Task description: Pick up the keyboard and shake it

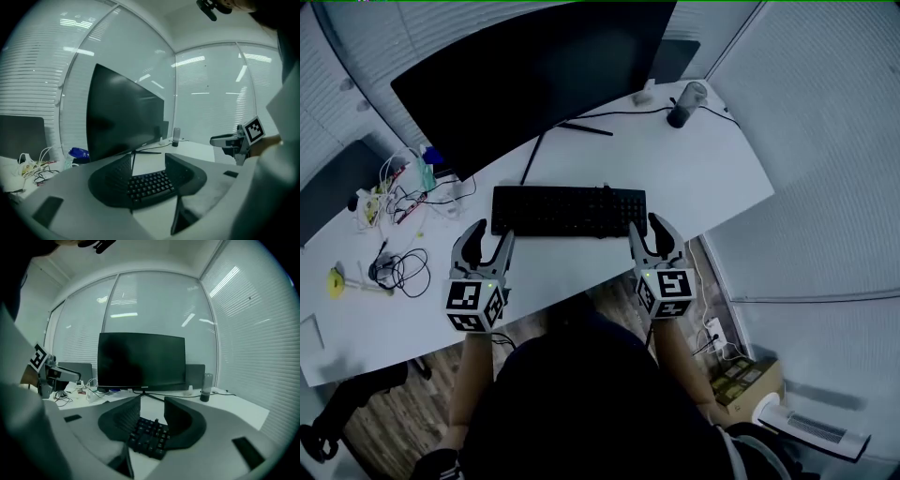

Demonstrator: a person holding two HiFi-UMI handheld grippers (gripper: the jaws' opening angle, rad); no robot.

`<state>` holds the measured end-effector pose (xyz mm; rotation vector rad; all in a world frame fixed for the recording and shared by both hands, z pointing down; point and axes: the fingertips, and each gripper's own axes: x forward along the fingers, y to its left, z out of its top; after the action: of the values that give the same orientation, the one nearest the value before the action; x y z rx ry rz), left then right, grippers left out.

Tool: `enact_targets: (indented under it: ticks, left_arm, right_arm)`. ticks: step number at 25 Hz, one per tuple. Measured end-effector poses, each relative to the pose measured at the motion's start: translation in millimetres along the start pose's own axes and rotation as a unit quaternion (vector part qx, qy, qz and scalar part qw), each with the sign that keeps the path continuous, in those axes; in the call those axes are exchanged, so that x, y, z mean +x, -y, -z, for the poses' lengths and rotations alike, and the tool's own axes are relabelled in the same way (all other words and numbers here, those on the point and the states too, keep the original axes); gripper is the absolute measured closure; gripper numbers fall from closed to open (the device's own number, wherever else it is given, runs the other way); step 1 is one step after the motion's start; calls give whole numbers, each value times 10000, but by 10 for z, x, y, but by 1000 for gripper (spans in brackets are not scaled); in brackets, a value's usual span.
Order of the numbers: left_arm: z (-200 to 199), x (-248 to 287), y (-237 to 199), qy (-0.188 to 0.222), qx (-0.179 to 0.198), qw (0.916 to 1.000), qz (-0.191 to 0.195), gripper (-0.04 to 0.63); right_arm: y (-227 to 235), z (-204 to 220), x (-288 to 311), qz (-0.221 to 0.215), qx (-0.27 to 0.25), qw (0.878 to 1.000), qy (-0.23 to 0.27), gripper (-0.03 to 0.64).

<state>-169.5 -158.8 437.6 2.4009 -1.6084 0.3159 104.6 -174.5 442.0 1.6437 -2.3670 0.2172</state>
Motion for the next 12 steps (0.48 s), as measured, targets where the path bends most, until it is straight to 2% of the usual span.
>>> enact_targets:
  ticks: [6, 12]
  left_arm:
    - [256, 617, -228, -496, -379, 9975, -334, 359]
    - [579, 1054, -474, -1175, -685, 9893, -528, 305]
  right_arm:
    - [415, 278, 521, -310, -19, 9983, -493, 460]
    - [650, 670, 949, -631, 151, 9908, -1184, 424]
